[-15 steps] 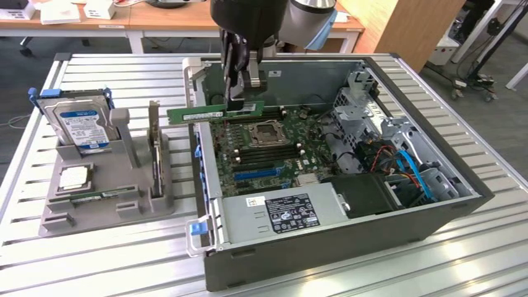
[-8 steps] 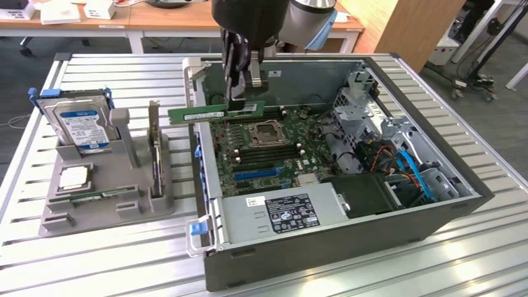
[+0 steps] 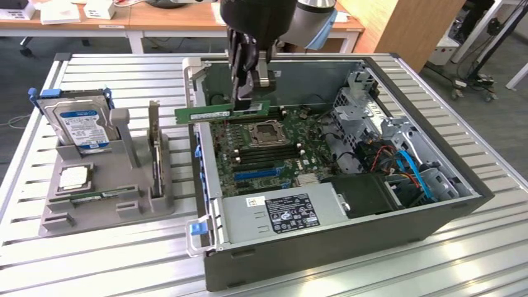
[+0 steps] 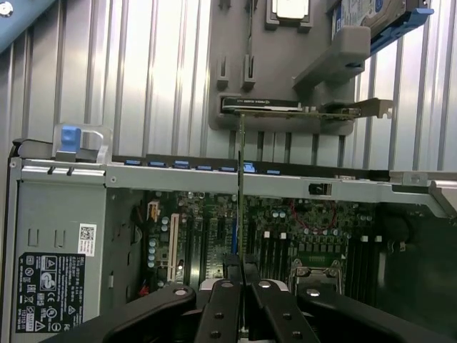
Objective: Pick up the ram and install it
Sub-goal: 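Pick up the ram and move it above insertion slot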
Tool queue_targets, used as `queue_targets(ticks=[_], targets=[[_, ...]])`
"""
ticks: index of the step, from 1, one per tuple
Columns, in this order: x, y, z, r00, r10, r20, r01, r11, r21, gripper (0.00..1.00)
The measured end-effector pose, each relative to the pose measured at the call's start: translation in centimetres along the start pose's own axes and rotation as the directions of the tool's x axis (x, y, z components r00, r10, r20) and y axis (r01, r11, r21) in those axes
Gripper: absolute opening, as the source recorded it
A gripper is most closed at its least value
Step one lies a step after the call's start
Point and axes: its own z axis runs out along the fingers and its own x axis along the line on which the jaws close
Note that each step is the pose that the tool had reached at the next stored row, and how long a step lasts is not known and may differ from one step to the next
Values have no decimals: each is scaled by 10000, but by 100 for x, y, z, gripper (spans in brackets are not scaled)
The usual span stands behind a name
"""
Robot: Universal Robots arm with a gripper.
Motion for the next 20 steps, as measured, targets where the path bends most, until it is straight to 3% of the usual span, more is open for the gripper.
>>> queue_targets(ticks=[13, 20], targets=[[8, -167, -5, 10000, -2, 11, 2, 10000, 0, 12], [16, -329, -10, 10000, -4, 43, 4, 10000, 2, 12]])
